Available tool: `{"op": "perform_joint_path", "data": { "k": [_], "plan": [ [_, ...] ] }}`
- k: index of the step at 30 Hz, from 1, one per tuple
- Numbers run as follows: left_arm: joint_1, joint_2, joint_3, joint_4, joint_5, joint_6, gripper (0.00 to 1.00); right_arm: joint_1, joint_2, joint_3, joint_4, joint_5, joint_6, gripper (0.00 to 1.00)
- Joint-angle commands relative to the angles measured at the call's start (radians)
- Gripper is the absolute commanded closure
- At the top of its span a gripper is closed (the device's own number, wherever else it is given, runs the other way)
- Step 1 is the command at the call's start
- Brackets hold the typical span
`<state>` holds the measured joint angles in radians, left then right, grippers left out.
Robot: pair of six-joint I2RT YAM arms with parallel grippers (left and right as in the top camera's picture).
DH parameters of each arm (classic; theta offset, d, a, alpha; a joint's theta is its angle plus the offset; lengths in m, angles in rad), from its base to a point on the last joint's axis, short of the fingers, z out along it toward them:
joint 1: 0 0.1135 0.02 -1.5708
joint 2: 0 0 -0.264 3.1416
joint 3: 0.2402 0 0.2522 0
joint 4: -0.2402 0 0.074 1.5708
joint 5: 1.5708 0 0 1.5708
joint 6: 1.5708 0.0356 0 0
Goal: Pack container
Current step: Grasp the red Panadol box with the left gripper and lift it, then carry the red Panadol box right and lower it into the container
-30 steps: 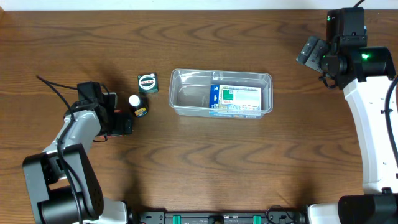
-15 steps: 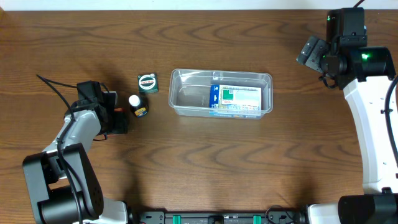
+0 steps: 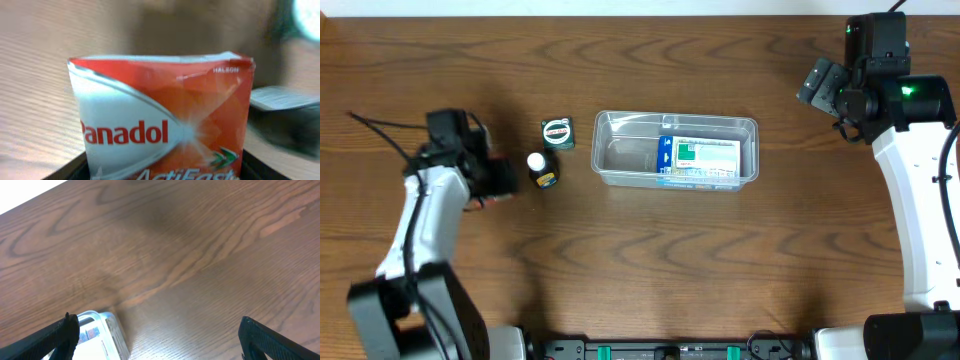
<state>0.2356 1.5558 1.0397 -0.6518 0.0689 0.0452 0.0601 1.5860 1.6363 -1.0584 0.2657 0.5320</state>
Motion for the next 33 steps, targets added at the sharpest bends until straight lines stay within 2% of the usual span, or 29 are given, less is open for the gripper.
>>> {"op": "perform_joint_path", "data": {
  "k": [1, 6, 11, 15, 18, 23, 28, 33],
  "plan": [
    [0.005, -0.081, 0.111, -0.072, 0.035, -0.067, 0.32, -0.005, -0.004, 0.004, -0.001, 0.015, -0.014, 0.01],
    [0.005, -0.169, 0.195, -0.151, 0.187, -0.07, 0.32, -0.005, -0.004, 0.004, -0.001, 0.015, -0.014, 0.01],
    [-0.004, -0.233, 0.201, -0.123, 0.438, -0.114, 0.33, -0.005, -0.004, 0.004, -0.001, 0.015, -0.014, 0.01],
    [-0.058, -0.233, 0.201, -0.083, 0.578, -0.147, 0.33, -0.005, -0.004, 0.004, -0.001, 0.015, -0.014, 0.01],
    [-0.137, -0.225, 0.201, -0.035, 0.587, -0.196, 0.33, -0.005, -0.004, 0.004, -0.001, 0.015, -0.014, 0.01],
    [-0.308, -0.199, 0.201, 0.107, 0.584, -0.205, 0.33, -0.005, -0.004, 0.004, -0.001, 0.015, -0.014, 0.01],
    [-0.459, -0.141, 0.201, 0.242, 0.489, -0.25, 0.33, -0.005, -0.004, 0.004, -0.001, 0.015, -0.014, 0.01],
    [-0.571, -0.039, 0.201, 0.3, 0.379, -0.285, 0.33, -0.005, -0.004, 0.004, -0.001, 0.015, -0.014, 0.01]
  ]
}}
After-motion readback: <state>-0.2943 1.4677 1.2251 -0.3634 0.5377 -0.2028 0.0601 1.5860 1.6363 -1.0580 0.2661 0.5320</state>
